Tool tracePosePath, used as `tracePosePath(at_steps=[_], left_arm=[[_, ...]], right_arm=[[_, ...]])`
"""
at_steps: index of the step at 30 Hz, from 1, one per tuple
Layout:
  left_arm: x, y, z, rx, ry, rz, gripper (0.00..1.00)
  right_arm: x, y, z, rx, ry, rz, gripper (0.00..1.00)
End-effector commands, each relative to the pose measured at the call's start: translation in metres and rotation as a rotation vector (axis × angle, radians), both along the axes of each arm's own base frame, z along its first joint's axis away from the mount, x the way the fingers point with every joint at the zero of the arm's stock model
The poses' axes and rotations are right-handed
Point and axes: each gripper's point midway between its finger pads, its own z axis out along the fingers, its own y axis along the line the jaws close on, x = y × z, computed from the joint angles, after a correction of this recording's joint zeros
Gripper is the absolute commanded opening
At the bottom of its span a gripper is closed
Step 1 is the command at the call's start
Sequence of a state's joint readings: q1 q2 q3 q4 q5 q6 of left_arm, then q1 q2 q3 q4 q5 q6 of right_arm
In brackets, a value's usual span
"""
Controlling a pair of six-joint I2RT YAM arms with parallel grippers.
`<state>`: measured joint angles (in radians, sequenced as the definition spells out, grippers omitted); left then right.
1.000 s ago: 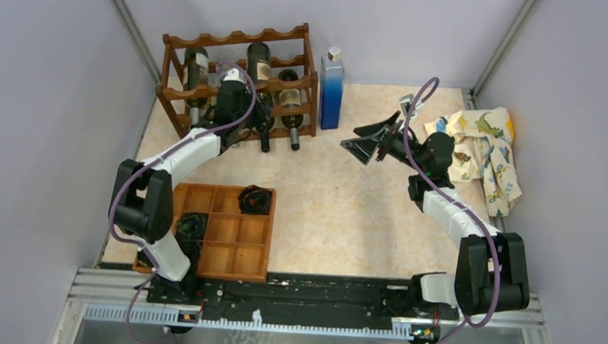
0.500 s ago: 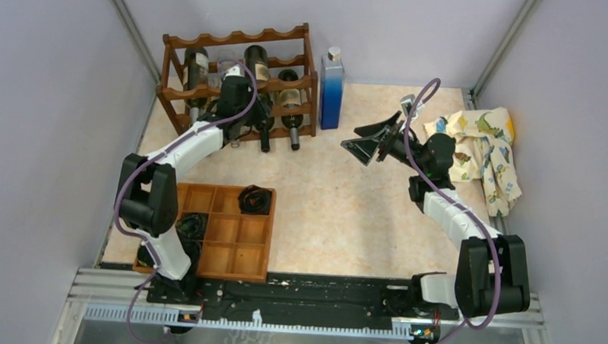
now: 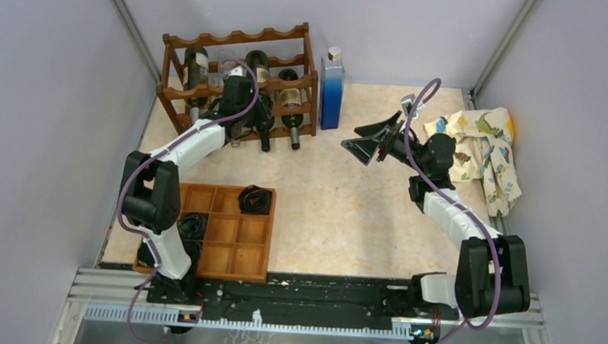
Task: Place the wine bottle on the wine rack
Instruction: Place the wine bottle in the wine rack.
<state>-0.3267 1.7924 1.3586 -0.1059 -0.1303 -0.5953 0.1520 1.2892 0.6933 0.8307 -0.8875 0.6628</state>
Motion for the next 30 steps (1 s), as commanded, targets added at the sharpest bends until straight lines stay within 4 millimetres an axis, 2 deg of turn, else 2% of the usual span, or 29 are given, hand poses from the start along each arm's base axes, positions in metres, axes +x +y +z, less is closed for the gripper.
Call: tracePosePath(at_steps=[1,12,18,30], left_arm=[[0.042,0.008,0.077,-0.042,-0.271,0.050,0.00],[0.029,0.016,0.084,-0.043,-0.375,0.056,0.00],[0.033,0.017,0.082,-0.036,-0.350,0.070,0.00],[0.034,0.022,0.102,0.024,-0.382,0.064,0.00]], right_arm=[[-0.006,-0.005,0.023,0.006,-0.117,-0.014,0.98],[-0.006,-0.005,0.024,0.005,-0.122,-0.010,0.98],[-0.006,-0.004,0.024,0.007,-0.121,-0.010,0.98],[-0.008,-0.005,0.022,0.006,-0.119,-0.012,0.98]])
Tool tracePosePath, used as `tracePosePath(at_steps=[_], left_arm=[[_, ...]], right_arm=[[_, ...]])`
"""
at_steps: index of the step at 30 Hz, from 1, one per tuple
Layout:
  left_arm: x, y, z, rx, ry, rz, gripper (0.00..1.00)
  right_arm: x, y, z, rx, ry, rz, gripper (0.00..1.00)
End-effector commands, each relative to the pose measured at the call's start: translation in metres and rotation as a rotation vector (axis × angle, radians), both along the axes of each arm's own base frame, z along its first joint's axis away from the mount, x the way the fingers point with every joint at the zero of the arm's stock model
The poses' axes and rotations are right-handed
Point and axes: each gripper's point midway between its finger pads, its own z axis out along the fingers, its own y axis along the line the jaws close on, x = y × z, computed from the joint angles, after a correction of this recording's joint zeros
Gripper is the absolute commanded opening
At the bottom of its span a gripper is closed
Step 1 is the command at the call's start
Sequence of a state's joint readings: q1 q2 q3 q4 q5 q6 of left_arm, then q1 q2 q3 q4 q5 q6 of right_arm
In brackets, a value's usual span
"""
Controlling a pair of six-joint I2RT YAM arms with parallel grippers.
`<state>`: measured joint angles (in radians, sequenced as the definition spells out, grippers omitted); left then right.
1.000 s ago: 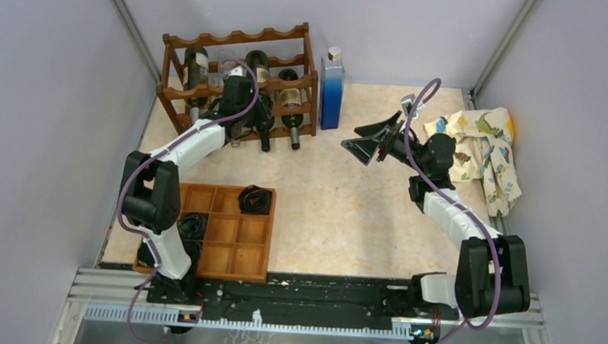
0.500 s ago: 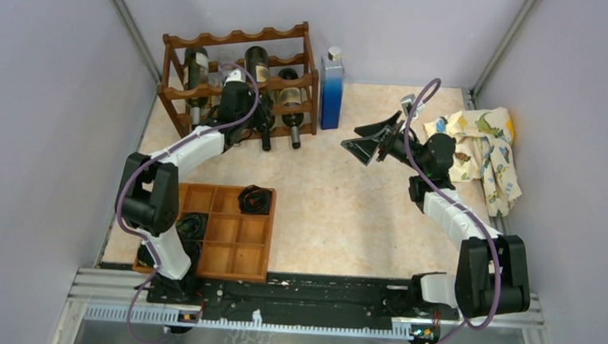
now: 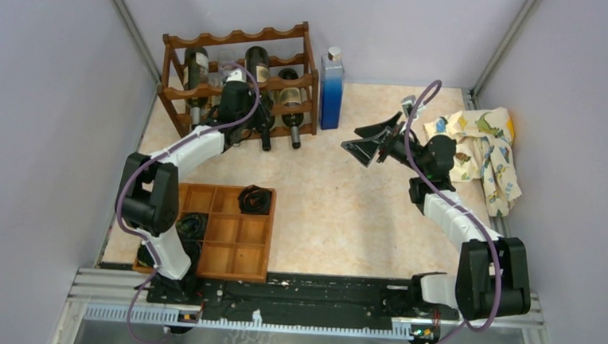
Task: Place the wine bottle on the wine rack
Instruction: Place the wine bottle in the wine rack.
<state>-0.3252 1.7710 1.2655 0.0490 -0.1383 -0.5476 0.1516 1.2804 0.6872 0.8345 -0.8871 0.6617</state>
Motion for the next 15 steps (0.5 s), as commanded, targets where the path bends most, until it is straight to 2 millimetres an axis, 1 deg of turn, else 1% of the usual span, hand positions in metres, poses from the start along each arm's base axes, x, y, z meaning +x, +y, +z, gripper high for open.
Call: tracePosePath(at_steps=[1,4,6,10,15], left_arm=[[0.031,0.020,0.102,0.006,-0.296,0.077,0.00],[0.030,0.022,0.101,0.013,-0.299,0.082,0.00],[0.029,0.020,0.102,0.007,-0.306,0.074,0.00],[0.029,0.018,0.109,-0.002,-0.331,0.073,0.00],[0.031,0.023,0.113,0.012,-0.321,0.119,0.00]], right_arm=[[-0.007,-0.005,0.021,0.006,-0.112,-0.010,0.98],[-0.007,-0.004,0.021,0.006,-0.110,-0.010,0.98],[-0.007,-0.005,0.020,0.006,-0.109,-0.011,0.98],[-0.008,-0.005,0.020,0.006,-0.109,-0.009,0.98],[-0.008,-0.005,0.021,0.008,-0.111,-0.010,0.98]])
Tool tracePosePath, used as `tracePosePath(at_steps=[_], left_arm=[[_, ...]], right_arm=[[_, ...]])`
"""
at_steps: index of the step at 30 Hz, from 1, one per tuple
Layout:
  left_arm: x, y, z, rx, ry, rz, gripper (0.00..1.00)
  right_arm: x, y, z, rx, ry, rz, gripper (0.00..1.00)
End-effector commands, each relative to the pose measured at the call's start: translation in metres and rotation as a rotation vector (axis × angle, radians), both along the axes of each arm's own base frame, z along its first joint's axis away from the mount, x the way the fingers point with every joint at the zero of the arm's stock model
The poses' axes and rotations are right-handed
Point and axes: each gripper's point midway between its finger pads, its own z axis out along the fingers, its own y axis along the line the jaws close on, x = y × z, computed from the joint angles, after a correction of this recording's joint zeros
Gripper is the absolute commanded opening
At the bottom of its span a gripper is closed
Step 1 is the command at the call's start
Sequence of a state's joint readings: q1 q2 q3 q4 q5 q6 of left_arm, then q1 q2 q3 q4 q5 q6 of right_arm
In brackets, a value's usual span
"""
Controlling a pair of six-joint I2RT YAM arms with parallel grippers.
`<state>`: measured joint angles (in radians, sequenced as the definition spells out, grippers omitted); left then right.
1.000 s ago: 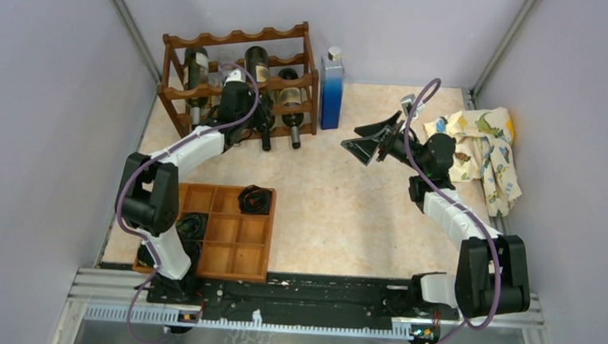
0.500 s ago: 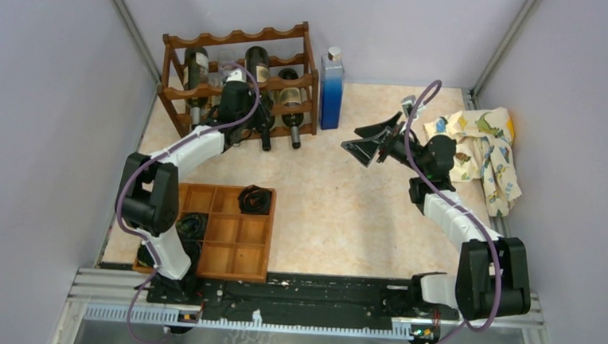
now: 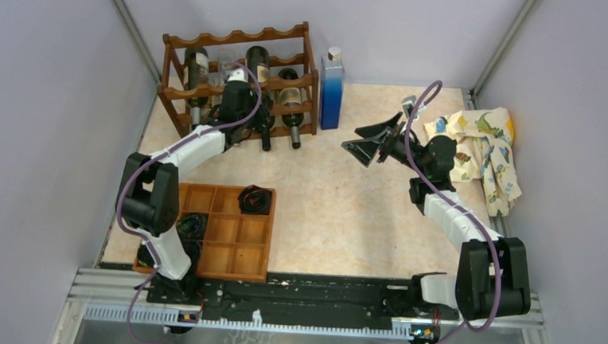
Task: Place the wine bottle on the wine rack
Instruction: Place the wine bottle in the wine rack.
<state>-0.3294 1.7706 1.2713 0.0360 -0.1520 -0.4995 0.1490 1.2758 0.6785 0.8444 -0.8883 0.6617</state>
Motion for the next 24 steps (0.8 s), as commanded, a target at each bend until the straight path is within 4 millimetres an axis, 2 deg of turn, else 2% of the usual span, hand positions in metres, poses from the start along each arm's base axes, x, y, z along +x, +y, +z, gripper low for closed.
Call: tracePosePath(at_steps=[1,4,12,17,24], left_arm=[[0.032,0.022,0.116,-0.038,-0.324,0.130,0.00],[0.031,0.022,0.121,-0.040,-0.331,0.143,0.00],[0.034,0.015,0.117,-0.058,-0.323,0.115,0.00],[0.040,0.011,0.105,-0.049,-0.283,0.105,0.03],[0.041,0.004,0.080,-0.074,-0.201,0.081,0.02]], right_arm=[[-0.006,-0.004,0.022,0.008,-0.104,-0.008,0.98],[-0.006,-0.004,0.022,0.009,-0.104,-0.009,0.98],[-0.006,-0.004,0.022,0.010,-0.107,-0.010,0.98],[-0.007,-0.004,0.023,0.009,-0.109,-0.010,0.98],[-0.009,-0.004,0.021,0.008,-0.109,-0.010,0.98]])
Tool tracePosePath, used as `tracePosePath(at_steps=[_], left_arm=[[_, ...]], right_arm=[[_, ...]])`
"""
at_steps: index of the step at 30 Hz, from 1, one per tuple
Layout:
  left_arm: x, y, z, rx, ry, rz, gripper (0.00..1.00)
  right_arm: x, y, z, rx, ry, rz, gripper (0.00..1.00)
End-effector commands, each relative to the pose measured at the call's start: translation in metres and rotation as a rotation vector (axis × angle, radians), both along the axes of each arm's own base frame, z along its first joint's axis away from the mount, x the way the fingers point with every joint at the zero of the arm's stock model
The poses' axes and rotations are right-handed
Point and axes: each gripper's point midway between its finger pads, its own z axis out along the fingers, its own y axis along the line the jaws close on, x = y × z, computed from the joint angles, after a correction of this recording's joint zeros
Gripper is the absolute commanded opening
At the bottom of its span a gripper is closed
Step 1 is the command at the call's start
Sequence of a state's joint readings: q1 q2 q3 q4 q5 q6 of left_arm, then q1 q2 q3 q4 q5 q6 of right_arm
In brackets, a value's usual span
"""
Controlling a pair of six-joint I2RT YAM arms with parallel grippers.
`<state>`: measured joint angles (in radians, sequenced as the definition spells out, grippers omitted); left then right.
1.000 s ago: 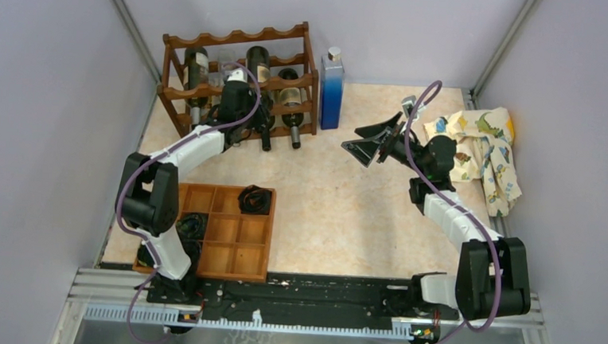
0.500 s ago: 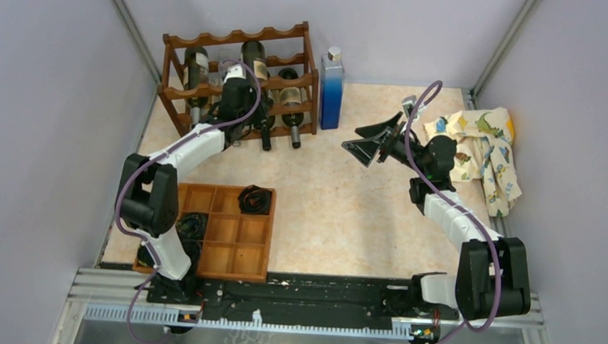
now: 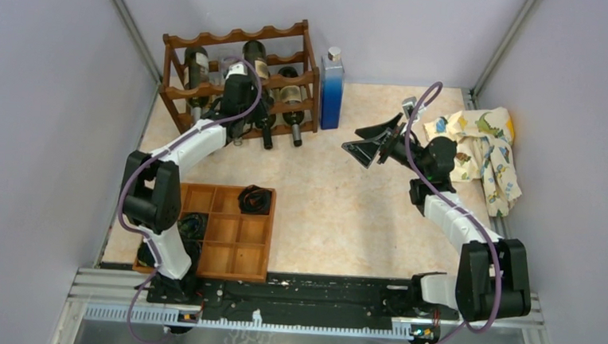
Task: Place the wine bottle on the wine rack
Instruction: Place the wine bottle in the wine rack.
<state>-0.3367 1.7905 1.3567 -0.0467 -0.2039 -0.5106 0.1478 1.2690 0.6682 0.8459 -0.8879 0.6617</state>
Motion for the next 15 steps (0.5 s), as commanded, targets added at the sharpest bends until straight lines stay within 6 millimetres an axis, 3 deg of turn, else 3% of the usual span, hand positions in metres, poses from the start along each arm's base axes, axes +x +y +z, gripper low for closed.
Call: tracePosePath(at_steps=[1,7,15], left_arm=[[0.0323,0.0009,0.0649,-0.088,-0.206,0.035,0.02],[0.0293,0.0005,0.0558,-0.086,-0.180,0.031,0.01],[0.0381,0.0085,0.0641,-0.079,-0.214,0.068,0.06]], right_arm=[[-0.0070,-0.0040,0.0230,0.008,-0.112,-0.010,0.98],[-0.0070,-0.0039,0.0229,0.008,-0.114,-0.012,0.98],[-0.0081,-0.0040,0.0227,0.008,-0.114,-0.011,0.98]])
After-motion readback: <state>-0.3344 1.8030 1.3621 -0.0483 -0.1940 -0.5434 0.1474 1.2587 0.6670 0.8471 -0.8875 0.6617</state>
